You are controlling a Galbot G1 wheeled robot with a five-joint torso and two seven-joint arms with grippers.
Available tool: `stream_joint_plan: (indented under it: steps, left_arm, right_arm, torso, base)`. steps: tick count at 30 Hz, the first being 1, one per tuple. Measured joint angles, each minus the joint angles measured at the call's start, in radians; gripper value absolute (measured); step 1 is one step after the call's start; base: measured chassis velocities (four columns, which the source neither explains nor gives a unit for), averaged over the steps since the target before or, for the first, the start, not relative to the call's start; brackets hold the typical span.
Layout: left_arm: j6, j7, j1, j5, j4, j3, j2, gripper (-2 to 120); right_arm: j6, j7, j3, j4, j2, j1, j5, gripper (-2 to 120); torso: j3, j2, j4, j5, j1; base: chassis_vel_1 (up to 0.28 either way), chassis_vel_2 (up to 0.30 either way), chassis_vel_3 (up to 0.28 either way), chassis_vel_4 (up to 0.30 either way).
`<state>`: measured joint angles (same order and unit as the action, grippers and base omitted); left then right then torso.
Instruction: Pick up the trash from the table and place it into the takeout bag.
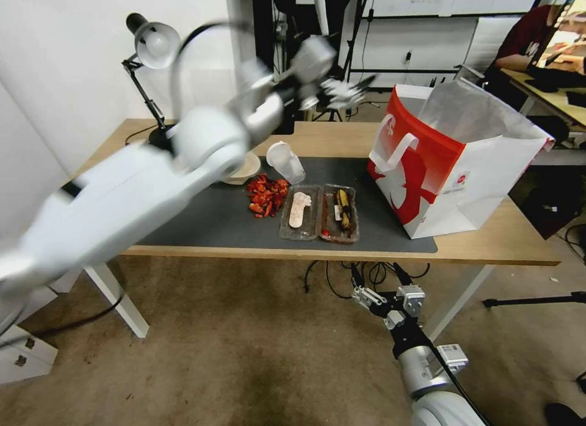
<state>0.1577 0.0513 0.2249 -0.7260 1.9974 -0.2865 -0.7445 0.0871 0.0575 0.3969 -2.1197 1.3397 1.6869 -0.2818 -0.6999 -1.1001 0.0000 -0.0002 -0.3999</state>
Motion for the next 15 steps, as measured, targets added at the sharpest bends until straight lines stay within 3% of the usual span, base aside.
stream_joint_plan:
  steps: [1,2,4,6,7,9,10,13,14,15]
  left_arm:
    - [0.0,0.0,0.0,0.0,0.0,0.0,0.0,100]
    - [0.0,-0.008,0.146,0.032,0.047,0.098,0.04,100]
    - [-0.006,-0.012,0.379,0.093,0.119,0.263,0.084,100]
    - [-0.008,-0.012,0.42,0.103,0.128,0.286,0.088,100]
    - [-0.019,-0.009,0.582,0.148,0.164,0.385,0.093,100]
    - [-0.026,0.001,0.747,0.194,0.201,0.493,0.08,100]
    - [-0.026,0.001,0.747,0.194,0.201,0.493,0.08,100]
    - [-0.041,0.007,1.003,0.282,0.236,0.644,0.018,100]
    - [-0.041,0.007,1.003,0.282,0.236,0.644,0.018,100]
    - [-0.052,0.009,1.077,0.312,0.244,0.683,-0.008,100]
  right_arm:
    - [0.0,0.0,0.0,0.0,0.0,0.0,0.0,100]
    - [0.0,0.0,0.0,0.0,0.0,0.0,0.0,100]
    - [0.0,0.0,0.0,0.0,0.0,0.0,0.0,100]
    - [0.0,0.0,0.0,0.0,0.0,0.0,0.0,100]
    - [0.0,0.0,0.0,0.0,0.0,0.0,0.0,100]
    - [0.0,0.0,0.0,0.0,0.0,0.0,0.0,100]
    - [0.0,0.0,0.0,0.0,0.0,0.0,0.0,100]
    - [0.0,0.0,0.0,0.0,0.0,0.0,0.0,100]
    - [0.0,0.0,0.0,0.0,0.0,0.0,0.0,100]
    - [0.0,0.0,0.0,0.0,0.0,0.0,0.0,100]
  torso:
    - [0.0,0.0,0.0,0.0,0.0]
    - [0.0,0.0,0.0,-0.001,0.0]
    - [0.0,0.0,0.0002,0.0007,0.0]
    - [0.0,0.0,0.0003,0.0003,0.0]
    - [0.0,0.0,0.0003,-0.001,0.0]
    - [0.0,0.0,-0.0002,0.0009,0.0]
    - [0.0,0.0,-0.0002,0.0009,0.0]
    - [0.0,0.0,0.0002,0.0002,0.0]
    - [0.0,0.0,0.0002,0.0002,0.0]
    - [0.0,0.0,0.0002,0.0002,0.0]
  base:
    - [0.0,0.0,0.0,0.0]
    - [0.0,0.0,0.0,0.0]
    - [0.0,0.0,0.0,0.0]
    - [0.0,0.0,0.0,0.0]
    - [0.0,0.0,0.0,0.0]
    - [0.0,0.0,0.0,0.0]
    - [0.0,0.0,0.0,0.0]
    - [0.0,0.0,0.0,0.0]
    - [0.0,0.0,0.0,0.0]
    - [0.0,0.0,0.0,0.0]
